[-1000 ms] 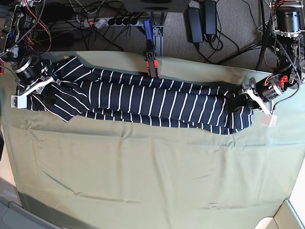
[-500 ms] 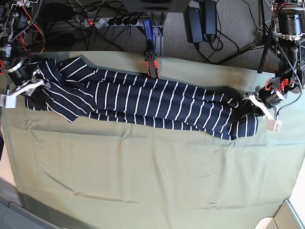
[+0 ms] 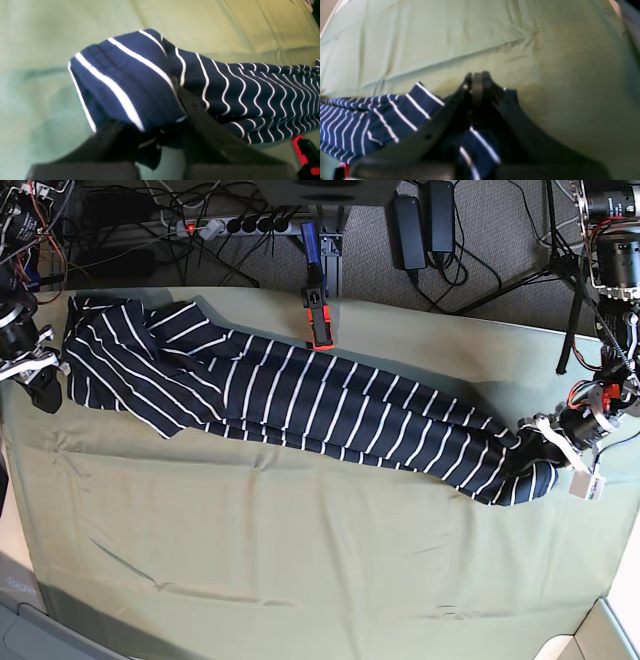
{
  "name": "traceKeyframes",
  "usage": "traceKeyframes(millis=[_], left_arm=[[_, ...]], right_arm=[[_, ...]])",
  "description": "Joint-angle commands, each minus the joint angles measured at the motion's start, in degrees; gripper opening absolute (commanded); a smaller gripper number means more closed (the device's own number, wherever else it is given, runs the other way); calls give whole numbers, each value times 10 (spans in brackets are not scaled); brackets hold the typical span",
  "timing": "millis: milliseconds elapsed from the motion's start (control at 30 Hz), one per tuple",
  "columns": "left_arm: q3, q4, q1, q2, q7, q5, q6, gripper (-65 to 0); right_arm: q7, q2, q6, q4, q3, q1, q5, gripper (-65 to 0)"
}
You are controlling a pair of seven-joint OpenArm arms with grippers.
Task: Fold the T-shirt properly
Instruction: 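Lift the strip end with the left gripper and fold it toward the right gripper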
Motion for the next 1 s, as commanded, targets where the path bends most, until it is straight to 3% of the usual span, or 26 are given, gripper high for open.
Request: traceKeyframes(millis=[0,200,467,600,700,800,967], left_arm=[[-5,8,-12,-16,-17,-9,-12,-650],[-5,48,0,-20,-8,-34,-12,-650],[19,275,69,-8,-8,-10,-12,-650],[89,364,88,-8,-16,27,-12,-650],[168,383,85,-1,-48,90,-12,-650],[244,382,83,25,-62,166,-8,-650],[334,368,83,76,-92,240,-8,-650]], right_arm=[[11,10,30,10,6,3,9,-650],[11,10,30,10,6,3,9,-650],[11,10,30,10,6,12,9,-650],[11,10,30,10,6,12,9,-650],[11,10,30,10,6,12,9,-650],[11,10,30,10,6,12,9,-650],[11,10,30,10,6,12,9,-650]])
